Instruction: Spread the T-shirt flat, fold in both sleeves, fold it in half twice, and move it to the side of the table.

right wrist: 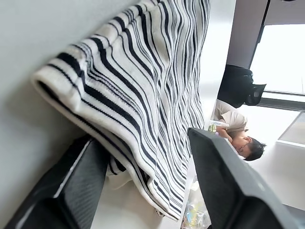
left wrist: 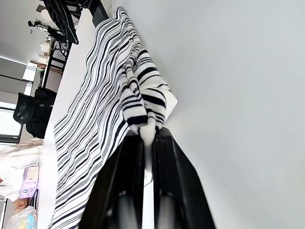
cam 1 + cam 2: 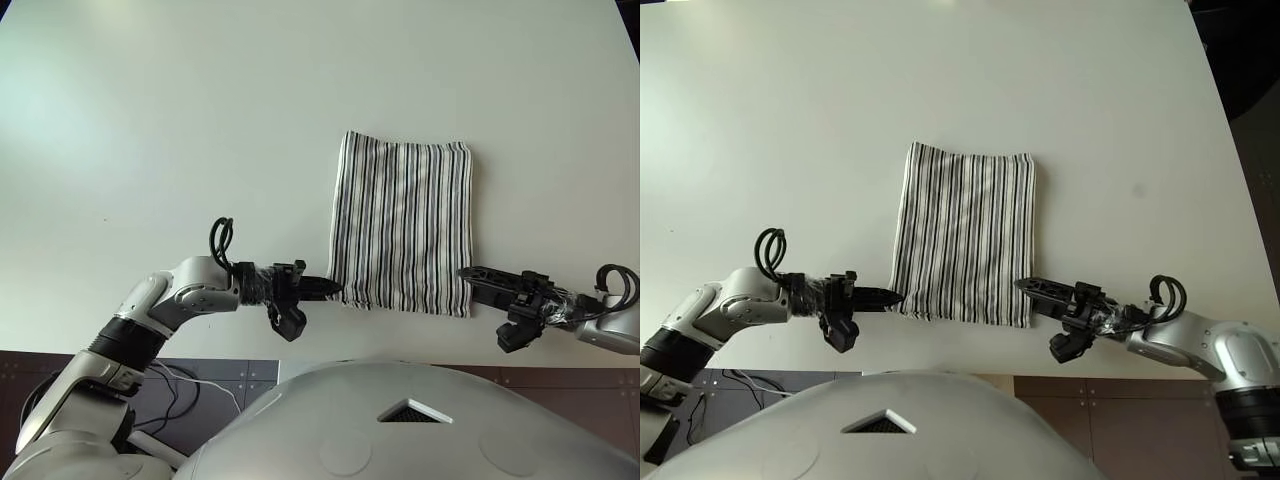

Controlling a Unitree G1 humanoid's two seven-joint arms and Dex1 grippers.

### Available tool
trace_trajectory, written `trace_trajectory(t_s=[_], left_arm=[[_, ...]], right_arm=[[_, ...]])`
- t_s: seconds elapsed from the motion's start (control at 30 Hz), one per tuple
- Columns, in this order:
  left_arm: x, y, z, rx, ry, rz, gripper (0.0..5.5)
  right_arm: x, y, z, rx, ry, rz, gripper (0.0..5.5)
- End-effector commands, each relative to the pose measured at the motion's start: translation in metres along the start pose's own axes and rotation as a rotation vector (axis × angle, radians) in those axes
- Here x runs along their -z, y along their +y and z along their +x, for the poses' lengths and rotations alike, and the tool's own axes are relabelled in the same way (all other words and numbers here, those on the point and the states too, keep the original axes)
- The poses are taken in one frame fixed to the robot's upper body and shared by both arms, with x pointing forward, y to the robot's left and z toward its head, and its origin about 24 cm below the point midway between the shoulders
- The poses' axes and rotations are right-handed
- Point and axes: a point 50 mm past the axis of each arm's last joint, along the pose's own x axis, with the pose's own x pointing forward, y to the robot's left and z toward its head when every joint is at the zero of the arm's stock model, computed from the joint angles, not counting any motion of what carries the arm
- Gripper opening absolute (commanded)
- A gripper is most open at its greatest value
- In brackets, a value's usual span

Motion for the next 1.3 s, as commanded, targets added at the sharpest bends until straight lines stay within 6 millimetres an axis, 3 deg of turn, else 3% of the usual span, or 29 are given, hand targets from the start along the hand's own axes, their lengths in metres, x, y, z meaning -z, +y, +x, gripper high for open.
trace_trajectory(t_s=[0.03,0.27,0.6,0.8,1.13,1.3], left_arm=[[0.004,-0.002,-0.001,0.038,0.015,-0.006,0.10],[0.003,-0.005,-0.003,0.032,0.029,-0.016,0.10],[0.007,-0.001,-0.003,0.047,0.019,0.005,0.10],[0.007,0.000,-0.005,0.047,0.021,0.003,0.10],[0.007,0.000,-0.007,0.051,0.025,-0.001,0.10],[0.010,0.001,-0.008,0.058,0.026,0.005,0.10]], right_arm=[[-0.013,0.023,0.001,-0.128,-0.042,0.000,2.90],[-0.010,0.038,-0.023,-0.137,0.010,-0.029,2.90],[-0.017,0.039,0.002,-0.072,-0.049,-0.069,2.90],[-0.019,0.042,-0.004,-0.085,-0.075,-0.112,2.90],[-0.027,0.064,-0.020,-0.160,-0.093,-0.158,2.90],[-0.029,0.060,-0.008,-0.113,-0.105,-0.168,2.90]])
